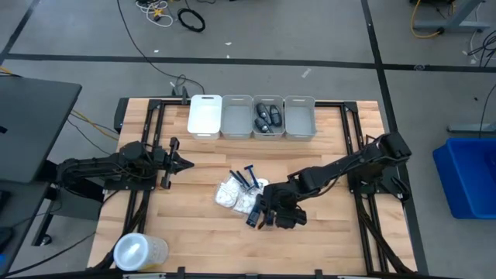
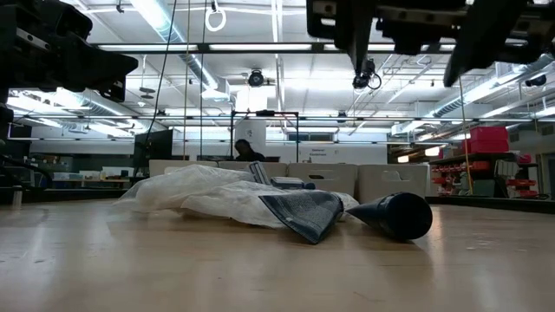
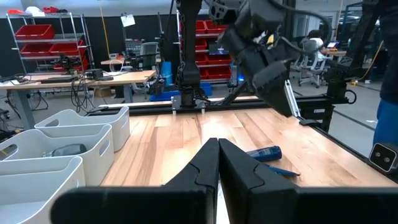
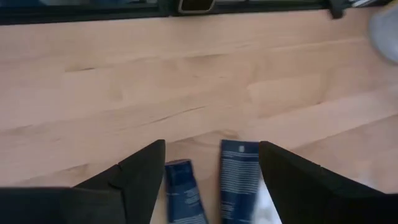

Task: Pick & Place Travel size toiletries
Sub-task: Put the blue shave cream into the right gray bin

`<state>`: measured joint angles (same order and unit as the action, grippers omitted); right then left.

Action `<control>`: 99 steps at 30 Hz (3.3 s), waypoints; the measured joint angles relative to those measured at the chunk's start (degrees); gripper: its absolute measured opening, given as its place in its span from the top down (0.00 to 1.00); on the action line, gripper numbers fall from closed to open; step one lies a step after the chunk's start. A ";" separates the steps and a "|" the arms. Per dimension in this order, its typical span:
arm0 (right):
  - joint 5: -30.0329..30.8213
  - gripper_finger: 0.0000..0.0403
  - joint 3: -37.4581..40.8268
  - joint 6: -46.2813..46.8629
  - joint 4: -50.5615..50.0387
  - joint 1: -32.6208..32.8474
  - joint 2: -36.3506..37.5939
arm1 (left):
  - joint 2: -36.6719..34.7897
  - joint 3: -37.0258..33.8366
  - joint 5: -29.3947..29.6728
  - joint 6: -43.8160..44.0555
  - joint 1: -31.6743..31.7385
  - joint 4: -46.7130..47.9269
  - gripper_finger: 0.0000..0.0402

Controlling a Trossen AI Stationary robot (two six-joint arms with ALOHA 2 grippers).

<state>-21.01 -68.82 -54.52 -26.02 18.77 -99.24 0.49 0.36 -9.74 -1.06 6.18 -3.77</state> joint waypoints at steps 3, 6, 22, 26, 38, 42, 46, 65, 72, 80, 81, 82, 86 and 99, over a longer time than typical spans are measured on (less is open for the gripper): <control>-2.14 0.35 0.00 -1.32 -0.10 -0.30 -1.60 | 0.00 0.02 0.00 0.00 0.02 0.00 0.96; -3.89 0.36 0.00 -3.12 -0.16 -0.33 -3.21 | 0.00 0.02 0.00 0.00 0.01 -0.01 0.96; -5.15 0.35 0.00 -7.32 0.77 -1.17 -9.34 | -0.01 0.02 0.00 0.00 0.01 0.00 0.96; -5.14 0.37 0.00 -7.93 1.09 -1.56 -10.61 | -0.01 0.01 0.00 0.00 0.01 0.00 0.96; -5.10 0.41 0.02 -9.38 1.01 -1.97 -13.33 | -0.01 0.02 0.00 0.00 0.00 0.00 0.96; -5.08 0.43 0.02 -10.76 1.00 -2.26 -13.33 | 0.00 0.02 0.00 0.00 0.00 0.00 0.96; -4.38 0.48 0.02 -10.91 0.96 -2.32 -13.33 | 0.00 0.01 0.00 0.00 0.01 0.00 0.96; -4.26 0.64 0.02 -11.96 0.38 -2.73 -13.29 | -0.02 0.02 0.00 0.00 0.00 0.00 0.96; -4.33 0.66 0.02 -12.61 -0.51 -3.04 -13.22 | 0.00 0.02 0.00 0.00 0.02 0.00 0.96; -3.90 0.66 0.07 -12.62 -2.40 -3.11 -12.30 | 0.00 0.02 0.00 0.00 0.00 0.00 0.96; -3.91 0.66 0.07 -12.63 -2.58 -3.11 -11.94 | -0.02 0.00 0.00 0.00 0.02 0.00 0.96; -3.90 0.67 0.07 -12.63 -2.67 -3.11 -11.43 | -0.02 0.02 0.00 0.00 0.02 0.00 0.96; -4.03 0.67 0.07 -12.61 -3.17 -3.11 -9.52 | -0.02 0.02 0.00 0.00 0.01 0.00 0.96; -4.32 0.67 0.07 -12.41 -3.12 -3.11 -4.65 | -0.01 0.01 0.01 0.00 0.01 0.01 0.96</control>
<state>-25.33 -68.75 -66.93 -29.14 15.66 -103.89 0.49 0.38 -9.73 -1.06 6.18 -3.76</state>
